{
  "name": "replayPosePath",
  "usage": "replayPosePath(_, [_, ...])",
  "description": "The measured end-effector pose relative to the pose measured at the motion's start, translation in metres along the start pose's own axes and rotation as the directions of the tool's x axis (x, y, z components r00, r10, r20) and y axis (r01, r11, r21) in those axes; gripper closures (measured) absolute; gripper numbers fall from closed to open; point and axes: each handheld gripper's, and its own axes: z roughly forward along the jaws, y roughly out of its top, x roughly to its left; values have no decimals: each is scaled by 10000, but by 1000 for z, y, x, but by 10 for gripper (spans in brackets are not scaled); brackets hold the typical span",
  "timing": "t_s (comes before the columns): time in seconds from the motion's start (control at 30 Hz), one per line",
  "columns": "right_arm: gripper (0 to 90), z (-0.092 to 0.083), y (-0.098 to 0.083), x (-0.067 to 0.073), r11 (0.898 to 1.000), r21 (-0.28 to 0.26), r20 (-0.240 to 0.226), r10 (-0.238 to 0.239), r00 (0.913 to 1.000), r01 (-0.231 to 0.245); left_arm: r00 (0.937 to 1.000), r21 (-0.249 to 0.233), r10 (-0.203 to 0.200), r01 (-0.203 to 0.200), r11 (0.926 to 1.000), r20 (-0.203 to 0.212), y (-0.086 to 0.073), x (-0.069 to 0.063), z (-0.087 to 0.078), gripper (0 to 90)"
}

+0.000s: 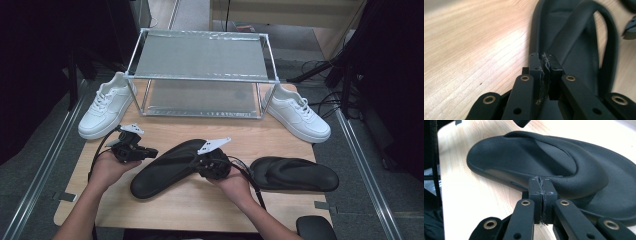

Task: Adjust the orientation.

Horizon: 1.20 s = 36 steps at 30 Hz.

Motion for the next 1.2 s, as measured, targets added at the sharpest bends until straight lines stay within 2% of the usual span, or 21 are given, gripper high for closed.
replayPosePath(0.1, [900,4,0,-1,9999,123,26,16,10000,-16,9997,263,-248,247,9993,52,-3,5,7,856])
replayPosePath(0.33, [900,7,2,-5,9999,86,-50,-87,9999,88,9987,99,-491,492,9987,-99,-7,3,8,871])
replayPosePath(0.43, [900,6,3,-7,10000,77,115,-44,9999,43,9984,5,-555,556,9985,-115,-8,1,8,863])
replayPosePath(0.8, [900,3,5,-22,9995,-41,521,324,9981,-322,9998,194,-131,135,9997,-168,-8,-14,12,868])
replayPosePath(0.97, [900,1,5,-26,9988,-98,658,483,9967,-477,9998,205,-60,65,9998,-210,-7,-21,15,870])
replayPosePath(1.2, [896,-2,4,-35,9974,-257,1023,692,9923,-669,9992,294,331,-325,9990,-225,-4,-35,21,870])
